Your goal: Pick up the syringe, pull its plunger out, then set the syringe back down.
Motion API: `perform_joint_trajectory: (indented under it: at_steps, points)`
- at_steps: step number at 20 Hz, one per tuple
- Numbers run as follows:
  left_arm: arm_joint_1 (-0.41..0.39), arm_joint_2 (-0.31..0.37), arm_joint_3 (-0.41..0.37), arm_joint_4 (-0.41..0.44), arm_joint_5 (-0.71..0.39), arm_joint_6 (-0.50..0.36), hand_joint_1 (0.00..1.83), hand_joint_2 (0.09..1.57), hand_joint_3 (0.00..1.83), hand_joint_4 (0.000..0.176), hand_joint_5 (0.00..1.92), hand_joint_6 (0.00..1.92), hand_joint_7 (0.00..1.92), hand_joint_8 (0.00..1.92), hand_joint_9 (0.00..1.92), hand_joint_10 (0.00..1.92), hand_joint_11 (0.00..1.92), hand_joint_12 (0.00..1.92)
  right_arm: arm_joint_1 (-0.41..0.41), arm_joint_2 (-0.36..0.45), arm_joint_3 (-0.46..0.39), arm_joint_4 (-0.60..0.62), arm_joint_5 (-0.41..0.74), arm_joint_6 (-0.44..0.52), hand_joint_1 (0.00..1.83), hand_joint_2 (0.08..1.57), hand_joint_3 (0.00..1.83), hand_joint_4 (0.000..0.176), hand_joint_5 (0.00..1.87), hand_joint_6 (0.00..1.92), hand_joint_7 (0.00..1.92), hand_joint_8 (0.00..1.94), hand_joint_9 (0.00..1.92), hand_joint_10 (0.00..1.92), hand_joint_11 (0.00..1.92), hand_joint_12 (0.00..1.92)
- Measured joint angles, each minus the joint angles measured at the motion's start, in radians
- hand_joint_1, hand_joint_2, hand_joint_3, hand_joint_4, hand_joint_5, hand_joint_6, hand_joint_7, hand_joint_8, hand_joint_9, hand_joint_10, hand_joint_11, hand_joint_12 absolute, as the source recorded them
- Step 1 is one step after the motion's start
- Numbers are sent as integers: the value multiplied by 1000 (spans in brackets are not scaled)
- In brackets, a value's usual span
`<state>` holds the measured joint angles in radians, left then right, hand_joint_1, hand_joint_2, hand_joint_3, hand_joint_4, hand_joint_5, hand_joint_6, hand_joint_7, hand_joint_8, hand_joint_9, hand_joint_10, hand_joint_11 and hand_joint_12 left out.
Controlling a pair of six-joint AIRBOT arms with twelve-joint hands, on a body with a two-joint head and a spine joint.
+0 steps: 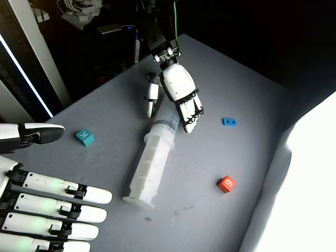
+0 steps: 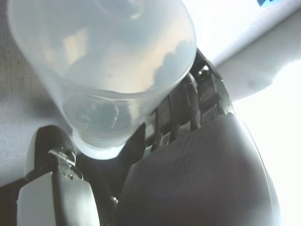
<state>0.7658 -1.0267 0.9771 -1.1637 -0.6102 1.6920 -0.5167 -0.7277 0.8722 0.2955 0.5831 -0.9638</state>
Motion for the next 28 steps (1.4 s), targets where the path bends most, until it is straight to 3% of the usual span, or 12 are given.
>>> perform_joint_trajectory:
  at_steps: [9, 12, 13, 14, 15, 16, 17, 18, 19, 21, 24, 28]
  points:
    - [-118, 15, 0, -22, 67, 108, 414, 904, 0, 0, 81, 4, 164, 10, 194, 11, 0, 593, 0, 0, 0, -1, 0, 0, 243, 827, 6, 0, 90, 0, 121, 0, 143, 0, 0, 429]
    - [-185, 40, -13, -35, 97, 183, 326, 904, 0, 0, 332, 30, 503, 55, 502, 85, 23, 1065, 0, 0, 0, -1, 1, 0, 167, 866, 0, 0, 276, 5, 350, 2, 376, 21, 42, 810]
    - [-219, 53, -21, -47, 103, 217, 304, 943, 1, 0, 162, 877, 292, 961, 137, 1420, 4, 1631, 0, 0, 0, -4, 3, 0, 154, 887, 2, 0, 411, 37, 509, 47, 521, 74, 95, 1025]
    - [-243, 62, -31, -74, 105, 255, 322, 933, 0, 0, 59, 1480, 168, 1597, 107, 1811, 49, 1863, 0, 0, 0, -5, 2, 0, 152, 903, 1, 0, 478, 298, 562, 311, 535, 369, 148, 1203]
    - [-267, 70, -40, -106, 110, 296, 294, 980, 10, 0, 148, 1833, 217, 1856, 225, 1899, 248, 1909, -3, 0, 0, -5, 3, 0, 209, 887, 0, 0, 272, 1438, 324, 1546, 353, 1611, 287, 1777]
    - [-288, 74, -48, -137, 113, 336, 149, 1089, 18, 0, 586, 1658, 685, 1908, 595, 1917, 460, 1919, -7, 0, 0, -5, 5, 0, 159, 924, 9, 0, 226, 1824, 368, 1862, 484, 1859, 522, 1892]
    - [-311, 80, -57, -156, 117, 365, 149, 1089, 18, 0, 586, 1658, 685, 1908, 595, 1917, 460, 1919, -7, 0, 0, -6, 1, 0, 159, 924, 9, 0, 226, 1824, 368, 1862, 484, 1859, 522, 1892]
    - [-340, 89, -69, -185, 123, 406, 77, 1185, 7, 0, 1032, 1239, 1200, 1691, 1138, 1794, 997, 1921, -7, -1, 0, -9, 2, 0, 169, 985, 10, 0, 490, 1917, 676, 1938, 788, 1919, 965, 1920]
    - [-361, 98, -84, -208, 129, 430, 133, 1196, 2, 0, 1142, 1203, 1290, 1503, 1261, 1619, 1121, 1808, -7, -1, 0, -10, 5, 0, 179, 1009, 8, 31, 725, 1920, 900, 1940, 1034, 1921, 1239, 1921]
    - [-381, 118, -108, -232, 158, 456, 292, 1396, 24, 0, 1140, 1854, 1301, 1856, 1320, 1872, 1205, 1898, -7, -1, 0, -9, 5, 0, 259, 1114, 15, 0, 1390, 1921, 1495, 1941, 1591, 1921, 1749, 1921]
    - [-430, 155, -135, -261, 198, 503, 927, 1469, 16, 0, 1299, 1920, 1542, 1920, 1601, 1921, 1602, 1921, -7, -1, 0, -16, 5, 0, 690, 1404, 22, 0, 1536, 1921, 1730, 1941, 1804, 1921, 1897, 1921]
    - [-460, 177, -144, -268, 211, 513, 436, 1570, 80, 0, 1101, 1921, 1405, 1921, 1474, 1921, 1501, 1921, -8, -1, 0, -16, 12, 0, 944, 1407, 0, 0, 1485, 1921, 1674, 1941, 1750, 1921, 1820, 1921]
